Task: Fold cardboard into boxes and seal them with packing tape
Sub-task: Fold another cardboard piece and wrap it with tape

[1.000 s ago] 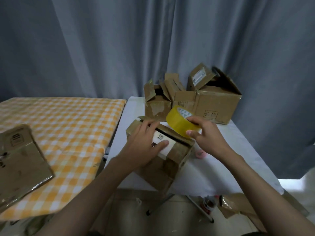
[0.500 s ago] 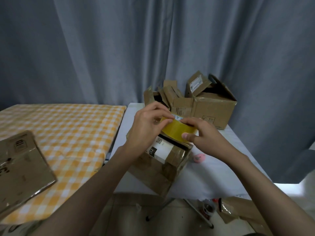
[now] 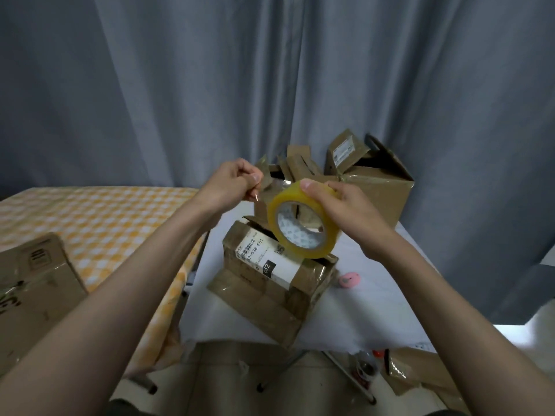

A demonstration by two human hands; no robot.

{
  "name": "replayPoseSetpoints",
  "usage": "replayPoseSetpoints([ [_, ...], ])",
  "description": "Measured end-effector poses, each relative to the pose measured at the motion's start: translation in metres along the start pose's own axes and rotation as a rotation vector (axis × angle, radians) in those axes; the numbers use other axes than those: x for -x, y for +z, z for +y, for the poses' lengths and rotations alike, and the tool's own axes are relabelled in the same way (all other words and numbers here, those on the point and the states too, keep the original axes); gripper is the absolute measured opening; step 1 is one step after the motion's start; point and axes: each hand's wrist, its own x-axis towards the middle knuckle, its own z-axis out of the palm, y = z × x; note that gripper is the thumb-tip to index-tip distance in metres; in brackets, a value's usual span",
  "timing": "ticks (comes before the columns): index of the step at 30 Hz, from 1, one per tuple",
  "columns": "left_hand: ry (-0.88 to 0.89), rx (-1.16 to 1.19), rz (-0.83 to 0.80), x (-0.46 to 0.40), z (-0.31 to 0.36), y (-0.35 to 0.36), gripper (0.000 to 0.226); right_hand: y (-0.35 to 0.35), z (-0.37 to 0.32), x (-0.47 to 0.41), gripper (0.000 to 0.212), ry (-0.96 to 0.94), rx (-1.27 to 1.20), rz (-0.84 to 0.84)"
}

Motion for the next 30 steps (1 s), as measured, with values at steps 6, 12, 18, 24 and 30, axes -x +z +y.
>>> replayPoseSetpoints([
  [6, -0.094, -0.100, -0.022, -0.022, -0.036, -0.018, 0.020, 0.008, 0.012, -0.004, 0.066, 0.005, 0.379, -0.110],
  [12, -0.171, -0.207, -0.002, -0.035, -0.074, -0.014, 0.020, 0.033, 0.036, -0.023, 0.035, 0.050, 0.455, -0.129],
  [18, -0.193, -0.173, -0.037, -0.032, -0.095, -0.012, 0.011, 0.049, 0.075, -0.006, 0.060, 0.084, 0.158, -0.051],
  [24, -0.183, -0.120, -0.036, -0.027, -0.106, -0.017, 0.017, 0.060, 0.098, 0.016, 0.052, 0.143, -0.012, 0.046],
  [30, -0.159, -0.138, 0.018, -0.033, -0.122, -0.022, 0.015, 0.059, 0.095, 0.007, 0.048, 0.083, -0.144, 0.085],
])
